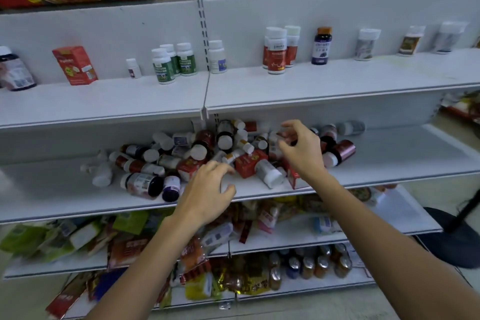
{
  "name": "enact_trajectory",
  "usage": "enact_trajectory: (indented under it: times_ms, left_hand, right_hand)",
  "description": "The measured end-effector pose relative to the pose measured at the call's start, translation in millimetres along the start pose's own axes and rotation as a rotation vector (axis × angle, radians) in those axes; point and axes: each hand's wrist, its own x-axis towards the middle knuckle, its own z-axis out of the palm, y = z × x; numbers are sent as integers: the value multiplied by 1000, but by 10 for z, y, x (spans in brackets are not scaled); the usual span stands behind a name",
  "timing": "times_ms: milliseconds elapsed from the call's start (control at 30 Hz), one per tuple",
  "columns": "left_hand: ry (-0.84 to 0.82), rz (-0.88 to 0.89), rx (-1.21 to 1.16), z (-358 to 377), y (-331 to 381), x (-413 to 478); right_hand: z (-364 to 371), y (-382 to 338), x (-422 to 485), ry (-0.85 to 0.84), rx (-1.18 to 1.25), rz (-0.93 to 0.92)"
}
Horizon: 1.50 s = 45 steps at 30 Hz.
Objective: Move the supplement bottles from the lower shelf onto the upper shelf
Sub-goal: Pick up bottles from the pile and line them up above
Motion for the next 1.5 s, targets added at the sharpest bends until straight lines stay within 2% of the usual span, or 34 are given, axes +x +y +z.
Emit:
enact_trajectory:
  times_ms: [167,433,533,733,867,967,1067,1200,1300,1500]
  left_hand:
    - [-62,33,-42,369,200,195]
    - [-134,-59,-106,1118,319,603]
    - [-115,-143,-110,1418,280,795]
    - [-46,-470,-153,1851,134,1166]
    - [-74,-547,-59,2080,117,1339]
    - [-89,-637,-40,2203,161,1440]
    - [-38,-640,-83,2267,163,1486]
    - [11,-550,-203,2226,125,1403]
    - [114,-496,-262,2045,126,1292]
    - [225,-469,-390,1477,98,887]
  right_hand:
    - [-258,382,-57,-11,-40,116]
    - [-327,1140,73,-101,-83,256]
    - [-193,1443,108,-179,-83,300]
    - [201,1818,234,-362,-66,375]
    - [417,1934,350,-506,-157,400]
    - [511,1988,369,-528,-138,420]
    - [496,1987,433,-563,-148,415]
    - [380,1968,435,-514,-124,394]
    - [325,1902,369,-450,-114,398]
    - [330,1278,160,-329,49,368]
